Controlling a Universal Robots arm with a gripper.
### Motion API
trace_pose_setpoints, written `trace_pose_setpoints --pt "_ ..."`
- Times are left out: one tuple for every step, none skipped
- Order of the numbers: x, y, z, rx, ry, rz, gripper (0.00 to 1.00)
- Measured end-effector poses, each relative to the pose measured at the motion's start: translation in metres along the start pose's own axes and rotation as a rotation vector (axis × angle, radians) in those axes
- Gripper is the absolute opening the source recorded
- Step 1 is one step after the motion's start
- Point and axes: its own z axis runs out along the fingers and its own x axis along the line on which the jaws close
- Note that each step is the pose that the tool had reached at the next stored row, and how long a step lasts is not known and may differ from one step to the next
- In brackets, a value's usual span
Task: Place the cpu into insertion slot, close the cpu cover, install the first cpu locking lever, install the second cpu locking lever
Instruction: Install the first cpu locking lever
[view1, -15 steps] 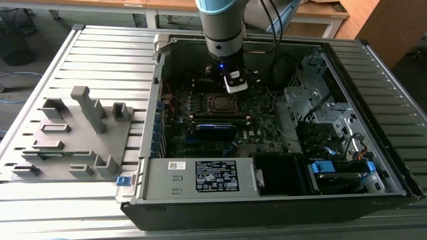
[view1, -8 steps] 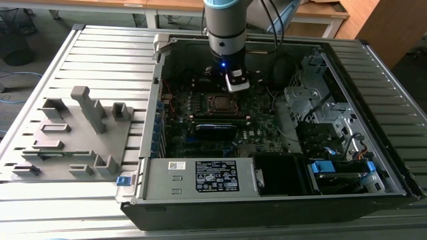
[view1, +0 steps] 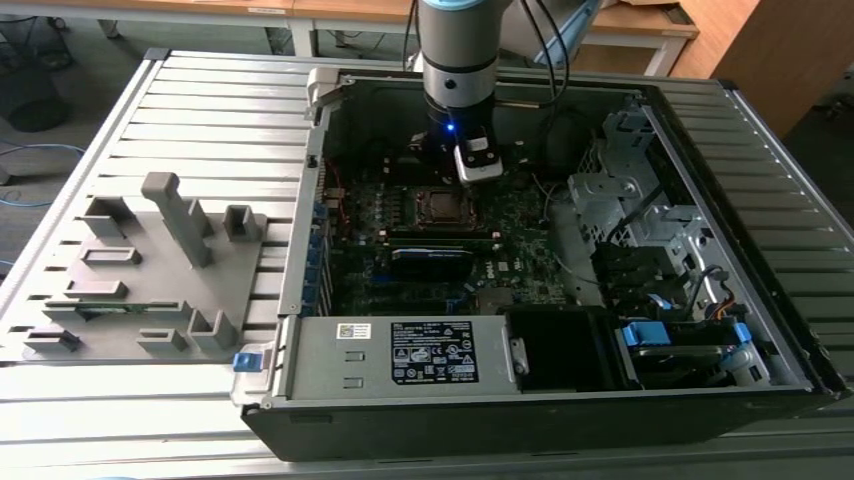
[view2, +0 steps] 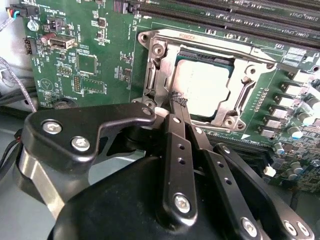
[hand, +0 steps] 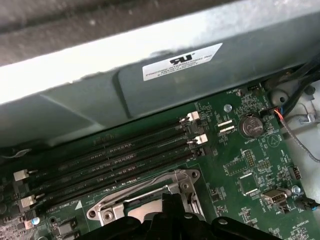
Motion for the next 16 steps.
trace_pose_setpoints --pt "0.0000 0.0000 0.0000 0.0003 -0.0001 0.000 0.11" --pt "0.0000 0.0000 0.0000 0.0004 -0.0001 0.000 0.11" --pt "-0.0001 0.0001 0.0000 0.0003 -0.0001 0.000 0.11" --pt "-0.0001 0.0001 0.0000 0.0004 -0.0001 0.000 0.11" --pt "0.0000 0.0001 0.0000 0.0004 -0.0002 0.000 0.11" --pt "0.0000 0.0001 0.0000 0.0011 -0.0004 0.000 0.11" --pt "0.0000 0.0001 0.0000 0.0019 -0.0007 0.000 0.11" --pt "-0.0001 0.0001 0.0000 0.0019 -0.0007 0.000 0.11" --pt "0.0000 0.0001 0.0000 0.0020 -0.0007 0.000 0.11" --pt "-0.0001 0.0001 -0.0001 0.0019 -0.0007 0.000 0.11" --pt "-0.0001 0.0002 -0.0001 0.0020 -0.0007 0.000 0.11" --pt "-0.0001 0.0002 -0.0002 0.0019 -0.0007 0.000 0.11" --pt "-0.0001 0.0001 -0.0004 0.0019 -0.0007 0.000 0.11" --pt "-0.0001 0.0002 -0.0006 0.0020 -0.0007 0.000 0.11" --pt "-0.0001 0.0002 -0.0006 0.0020 -0.0007 0.000 0.11" --pt "-0.0001 0.0002 -0.0006 0.0019 -0.0007 0.000 0.11"
